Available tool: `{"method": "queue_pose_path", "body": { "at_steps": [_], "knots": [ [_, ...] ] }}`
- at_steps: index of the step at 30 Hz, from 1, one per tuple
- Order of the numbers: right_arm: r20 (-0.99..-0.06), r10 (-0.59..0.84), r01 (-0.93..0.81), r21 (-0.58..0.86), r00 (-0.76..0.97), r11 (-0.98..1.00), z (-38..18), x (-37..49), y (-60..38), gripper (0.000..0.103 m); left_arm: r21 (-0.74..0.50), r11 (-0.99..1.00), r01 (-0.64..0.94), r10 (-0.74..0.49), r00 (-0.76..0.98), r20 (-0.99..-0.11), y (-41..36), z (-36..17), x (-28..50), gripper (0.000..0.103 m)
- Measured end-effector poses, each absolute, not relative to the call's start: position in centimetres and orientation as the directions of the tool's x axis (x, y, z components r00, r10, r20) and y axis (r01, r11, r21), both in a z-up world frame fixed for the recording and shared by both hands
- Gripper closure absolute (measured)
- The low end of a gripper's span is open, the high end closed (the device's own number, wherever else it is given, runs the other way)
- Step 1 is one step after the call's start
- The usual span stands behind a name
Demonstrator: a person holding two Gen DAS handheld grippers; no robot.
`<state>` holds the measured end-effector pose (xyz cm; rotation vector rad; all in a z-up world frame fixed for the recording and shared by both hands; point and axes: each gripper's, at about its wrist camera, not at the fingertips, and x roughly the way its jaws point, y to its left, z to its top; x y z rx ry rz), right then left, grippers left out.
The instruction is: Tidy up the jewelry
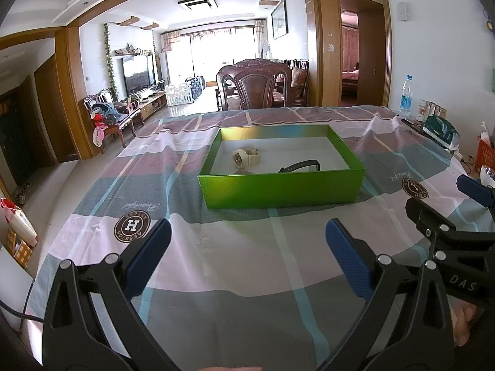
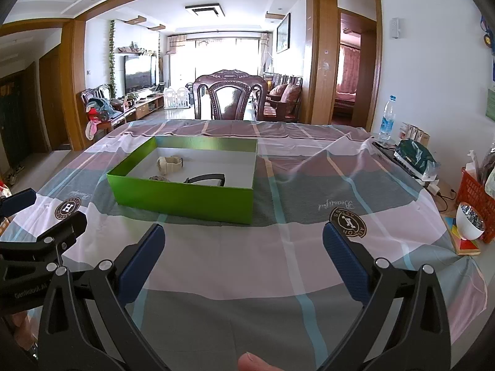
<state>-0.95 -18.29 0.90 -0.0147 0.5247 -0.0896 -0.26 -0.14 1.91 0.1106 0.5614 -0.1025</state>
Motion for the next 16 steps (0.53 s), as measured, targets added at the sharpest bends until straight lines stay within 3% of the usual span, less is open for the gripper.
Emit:
{"method": "queue_pose_path", "body": {
  "at_steps": [16],
  "knots": [
    [-0.503,-0.092,0.085,-0.037,0.859,0.996,0.88,-1.12,-18.25,0.003,0.076,0.989,0.13,-0.069,0.84,-0.539,-0.07,2.02,-0.51,0.004]
  ]
}}
